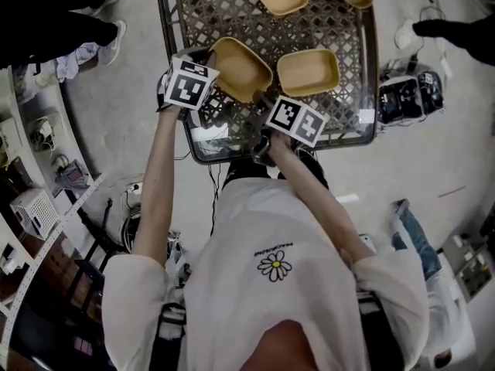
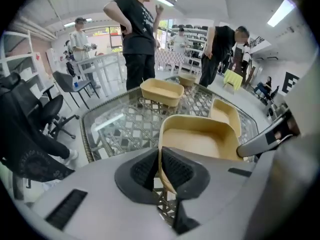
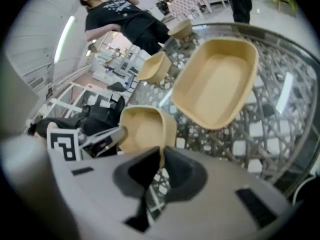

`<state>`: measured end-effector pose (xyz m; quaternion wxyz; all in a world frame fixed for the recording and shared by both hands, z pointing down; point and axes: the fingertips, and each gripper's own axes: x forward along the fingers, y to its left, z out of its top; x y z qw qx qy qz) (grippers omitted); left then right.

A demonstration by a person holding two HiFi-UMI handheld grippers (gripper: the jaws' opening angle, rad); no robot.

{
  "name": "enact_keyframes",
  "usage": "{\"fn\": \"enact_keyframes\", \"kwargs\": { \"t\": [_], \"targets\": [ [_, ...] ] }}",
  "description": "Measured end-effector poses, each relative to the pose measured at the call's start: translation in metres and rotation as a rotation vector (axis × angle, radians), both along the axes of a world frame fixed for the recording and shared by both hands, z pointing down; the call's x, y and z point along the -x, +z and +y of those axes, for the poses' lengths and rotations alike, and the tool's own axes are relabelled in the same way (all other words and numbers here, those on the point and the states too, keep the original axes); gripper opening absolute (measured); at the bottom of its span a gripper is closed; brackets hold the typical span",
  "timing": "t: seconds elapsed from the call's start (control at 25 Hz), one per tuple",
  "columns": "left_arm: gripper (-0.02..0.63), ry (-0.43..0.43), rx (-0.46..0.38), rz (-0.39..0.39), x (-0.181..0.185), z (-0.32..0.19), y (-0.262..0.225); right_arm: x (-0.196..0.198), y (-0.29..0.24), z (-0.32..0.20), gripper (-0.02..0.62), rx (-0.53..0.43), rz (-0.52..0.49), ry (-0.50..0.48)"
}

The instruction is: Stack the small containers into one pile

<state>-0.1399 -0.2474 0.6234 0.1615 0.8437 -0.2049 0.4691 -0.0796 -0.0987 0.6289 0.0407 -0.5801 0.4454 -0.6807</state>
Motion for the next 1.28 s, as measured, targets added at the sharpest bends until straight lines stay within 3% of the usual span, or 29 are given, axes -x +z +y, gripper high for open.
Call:
{"fn": "enact_keyframes", "kwargs": {
  "t": [0.24, 0.44, 0.68, 0.92, 1.28],
  "targets": [
    [0.041, -0.206, -0.295, 0.179, -0.003, -0.028, -0.128, -0.054, -0.108, -0.059, 0.043, -0.342, 0.188, -0.061],
    [0.041, -0.358, -0.551, 0.364, -0.014, -0.023, -0.247, -0.090, -0.219, -0.084, 0.040, -0.646, 0.474, -0.189],
    [0.041, -0.479, -0.832, 0.498, -0.031, 0.020, -0.348, -0.121, -0.316, -0.072, 0.040, -0.938, 0.753, -0.293],
    [0.041, -0.614, -0.904, 0.635, -0.041, 0.065, -0.376, -0.139, -0.366, -0.047, 0.040, -1.103, 0.936, -0.334],
    [0.040, -0.619, -0.933, 0.633, -0.050, 0.087, -0.387, -0.149, -0.386, -0.030, 0.038, -1.162, 1.001, -0.328]
  ]
}}
